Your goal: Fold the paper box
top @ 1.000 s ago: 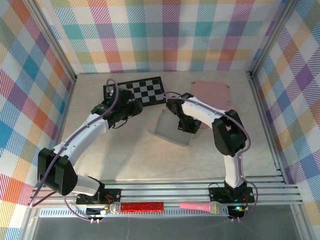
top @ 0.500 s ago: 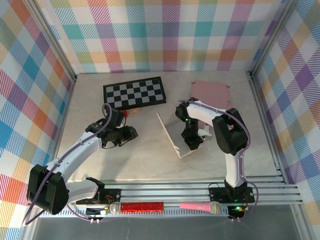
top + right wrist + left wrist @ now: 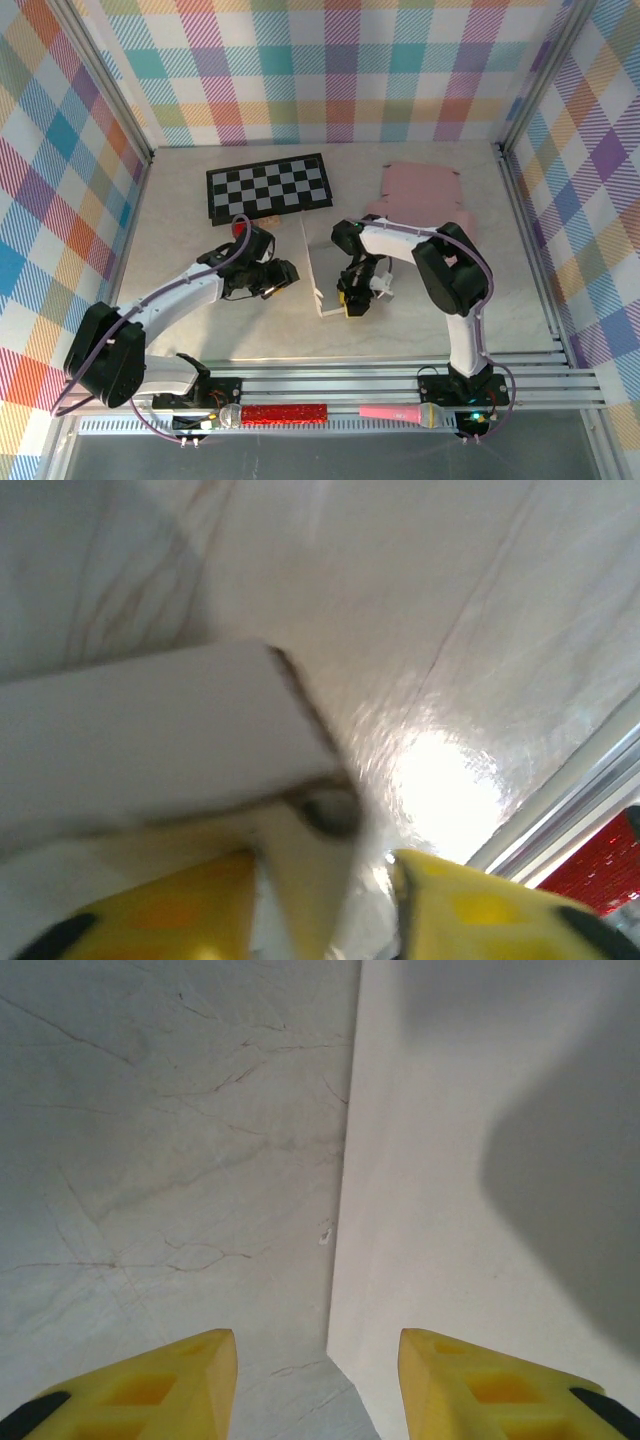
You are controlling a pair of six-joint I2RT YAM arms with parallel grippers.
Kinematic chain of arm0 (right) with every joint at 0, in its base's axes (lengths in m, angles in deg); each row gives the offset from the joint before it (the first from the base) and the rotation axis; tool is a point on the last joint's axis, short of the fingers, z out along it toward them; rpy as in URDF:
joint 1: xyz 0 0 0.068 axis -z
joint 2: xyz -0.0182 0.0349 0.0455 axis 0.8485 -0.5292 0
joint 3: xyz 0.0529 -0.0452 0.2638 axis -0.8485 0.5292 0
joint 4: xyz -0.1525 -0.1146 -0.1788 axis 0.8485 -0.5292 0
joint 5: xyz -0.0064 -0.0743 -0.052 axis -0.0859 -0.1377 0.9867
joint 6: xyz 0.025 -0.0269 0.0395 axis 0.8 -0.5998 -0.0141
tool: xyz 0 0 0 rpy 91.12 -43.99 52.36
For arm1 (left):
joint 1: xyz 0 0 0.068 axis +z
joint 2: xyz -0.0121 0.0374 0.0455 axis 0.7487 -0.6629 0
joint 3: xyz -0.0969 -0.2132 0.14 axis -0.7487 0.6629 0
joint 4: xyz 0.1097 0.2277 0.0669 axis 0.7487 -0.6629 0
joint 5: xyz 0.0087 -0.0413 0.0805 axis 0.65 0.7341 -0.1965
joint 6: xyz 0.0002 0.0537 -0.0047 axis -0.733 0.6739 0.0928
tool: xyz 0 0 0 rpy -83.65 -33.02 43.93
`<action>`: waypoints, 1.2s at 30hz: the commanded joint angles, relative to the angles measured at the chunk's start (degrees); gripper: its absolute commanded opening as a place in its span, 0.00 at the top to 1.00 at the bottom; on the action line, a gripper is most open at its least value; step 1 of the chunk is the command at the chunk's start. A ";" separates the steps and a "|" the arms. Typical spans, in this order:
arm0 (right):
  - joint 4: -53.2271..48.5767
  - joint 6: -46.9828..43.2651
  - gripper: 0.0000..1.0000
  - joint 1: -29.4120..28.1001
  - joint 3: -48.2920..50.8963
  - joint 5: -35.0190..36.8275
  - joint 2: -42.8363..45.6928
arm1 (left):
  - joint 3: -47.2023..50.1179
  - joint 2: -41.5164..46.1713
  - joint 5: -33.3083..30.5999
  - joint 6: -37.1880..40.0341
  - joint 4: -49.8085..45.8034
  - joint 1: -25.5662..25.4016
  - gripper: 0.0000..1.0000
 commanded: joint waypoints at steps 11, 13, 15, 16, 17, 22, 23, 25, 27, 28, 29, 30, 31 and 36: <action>6.48 -45.99 0.43 -0.68 -4.64 15.06 23.09 | -5.91 -3.36 0.97 0.65 2.23 -0.51 0.55; 7.15 -53.38 0.43 -1.72 -8.44 14.47 22.69 | -6.14 -3.48 0.81 0.71 2.26 -0.62 0.55; 7.64 -59.13 0.42 -2.84 -12.31 12.85 21.55 | -6.60 -3.57 0.48 0.92 1.85 -0.62 0.55; 7.01 -61.66 0.42 -3.41 -15.02 11.99 20.22 | -6.84 -3.63 0.38 0.99 1.72 -0.62 0.55; 5.38 -63.35 0.42 -3.70 -17.70 11.51 18.47 | -6.88 -3.74 0.36 1.12 1.71 -0.62 0.55; -0.34 -67.53 0.44 -4.65 -27.49 8.99 9.91 | -7.31 -4.11 0.16 1.27 1.62 -0.70 0.55; -1.79 -68.08 0.45 -4.98 -29.63 9.23 8.09 | -7.31 -4.04 0.02 1.28 1.48 -0.70 0.55; -3.62 -68.66 0.48 -5.25 -32.77 9.34 5.25 | -7.25 -3.93 -0.08 1.19 1.53 -0.79 0.55; -3.78 -68.85 0.52 -5.35 -34.46 9.19 3.43 | -7.23 -3.95 -0.08 1.19 1.45 -0.79 0.55; -3.78 -68.76 0.55 -5.45 -35.19 9.17 2.66 | -7.21 -3.93 -0.08 1.21 1.36 -0.75 0.55; -4.04 -68.75 0.59 -5.54 -36.09 9.46 1.87 | -7.19 -3.84 -0.17 1.26 1.29 -0.79 0.55; -4.77 -68.47 0.61 -5.60 -37.08 9.96 1.06 | -7.21 -3.69 -0.27 1.28 1.16 -0.79 0.55; -5.58 -68.03 0.64 -5.67 -38.01 10.35 0.26 | -7.29 -3.52 -0.44 1.34 1.01 -0.79 0.55; -4.10 -62.44 0.81 -5.89 -38.18 12.36 -0.34 | -8.35 -1.30 -3.41 2.91 -2.15 -0.79 0.54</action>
